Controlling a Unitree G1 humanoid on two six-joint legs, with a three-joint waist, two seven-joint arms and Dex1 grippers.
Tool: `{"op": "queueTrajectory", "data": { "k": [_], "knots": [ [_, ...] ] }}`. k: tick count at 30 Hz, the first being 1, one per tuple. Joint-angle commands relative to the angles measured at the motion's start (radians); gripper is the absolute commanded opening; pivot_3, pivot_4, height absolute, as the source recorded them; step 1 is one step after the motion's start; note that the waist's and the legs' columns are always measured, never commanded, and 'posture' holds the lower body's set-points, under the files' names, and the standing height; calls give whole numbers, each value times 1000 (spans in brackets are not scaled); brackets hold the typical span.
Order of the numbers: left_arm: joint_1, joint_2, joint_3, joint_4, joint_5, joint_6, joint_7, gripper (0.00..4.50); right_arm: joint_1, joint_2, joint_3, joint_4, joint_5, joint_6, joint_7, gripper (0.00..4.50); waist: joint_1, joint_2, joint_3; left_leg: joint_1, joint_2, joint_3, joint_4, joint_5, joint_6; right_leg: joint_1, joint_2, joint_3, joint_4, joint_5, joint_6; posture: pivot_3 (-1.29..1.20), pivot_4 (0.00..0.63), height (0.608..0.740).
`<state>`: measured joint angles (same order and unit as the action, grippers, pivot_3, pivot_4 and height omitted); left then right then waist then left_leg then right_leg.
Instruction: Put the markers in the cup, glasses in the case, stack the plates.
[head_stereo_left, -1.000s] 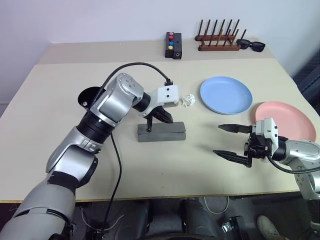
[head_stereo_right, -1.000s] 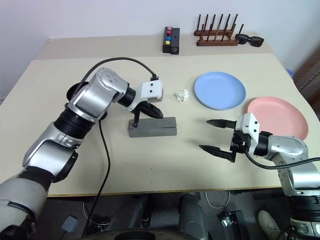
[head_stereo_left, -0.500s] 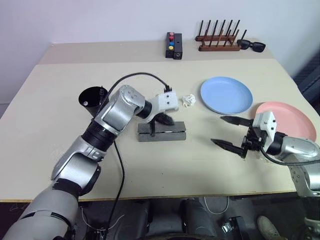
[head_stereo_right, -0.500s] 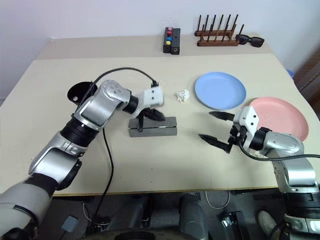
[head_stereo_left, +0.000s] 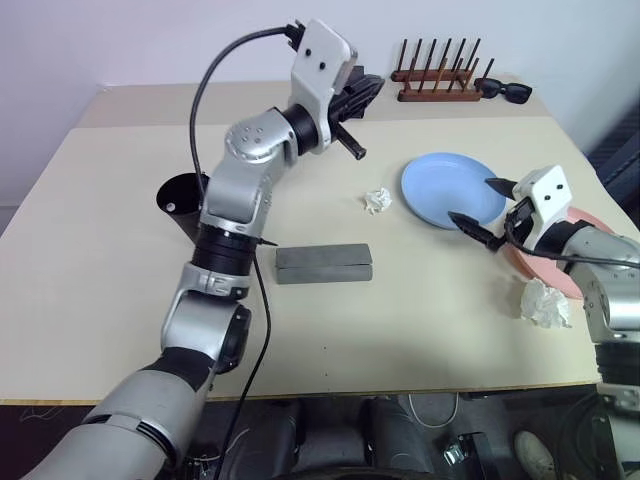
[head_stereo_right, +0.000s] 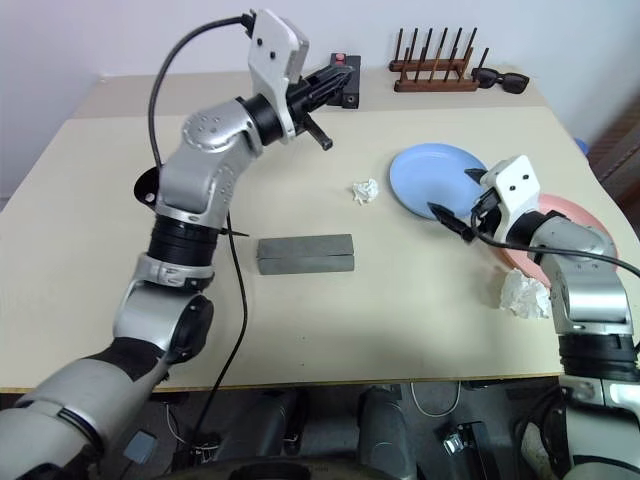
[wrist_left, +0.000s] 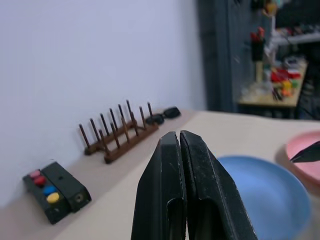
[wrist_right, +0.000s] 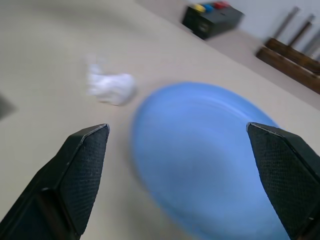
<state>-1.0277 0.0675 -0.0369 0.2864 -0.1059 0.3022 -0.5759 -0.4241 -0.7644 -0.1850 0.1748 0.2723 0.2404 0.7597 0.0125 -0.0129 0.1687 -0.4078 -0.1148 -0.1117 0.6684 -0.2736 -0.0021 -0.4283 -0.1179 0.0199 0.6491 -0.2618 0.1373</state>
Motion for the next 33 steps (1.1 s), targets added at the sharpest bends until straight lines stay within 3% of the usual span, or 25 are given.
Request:
{"op": "queueTrajectory", "data": {
  "k": [1, 4, 19, 23, 33],
  "knots": [
    [51, -15, -26, -79, -52, 17, -33, 46, -47, -28, -7, 48, -31, -6, -7, 4500, -1, 0, 0, 0, 0, 0, 0, 0, 0, 0, 0, 0, 0, 0, 0, 0, 150, 740],
    [123, -5, -1, -209, -190, 109, -120, 46, -63, -45, -10, 79, -37, 18, 4, 4500, -4, 0, 0, 0, 0, 0, -1, 0, 0, -1, 0, 0, 0, 0, 0, 0, 150, 740],
    [334, 355, 15, -544, -565, 509, -425, 46, -78, -163, 0, 216, -88, 154, 21, 4500, -7, 2, -1, 0, 0, 0, -1, 0, 0, -1, 0, 1, 0, 0, 0, 0, 150, 740],
    [393, 411, -30, -589, -531, 448, -462, 46, -78, -169, 2, 244, -105, 190, 13, 4500, -8, 2, -1, 0, 1, 0, -1, 0, 0, -1, 0, 1, 0, 0, 0, 0, 150, 740],
    [550, 433, -99, -511, -248, 48, -399, 46, -52, -151, 5, 262, -105, 210, 29, 4500, -1, 2, -1, 0, 1, 1, -1, 0, 0, 0, 0, 2, -1, 0, 0, 0, 150, 740]
  ]
}}
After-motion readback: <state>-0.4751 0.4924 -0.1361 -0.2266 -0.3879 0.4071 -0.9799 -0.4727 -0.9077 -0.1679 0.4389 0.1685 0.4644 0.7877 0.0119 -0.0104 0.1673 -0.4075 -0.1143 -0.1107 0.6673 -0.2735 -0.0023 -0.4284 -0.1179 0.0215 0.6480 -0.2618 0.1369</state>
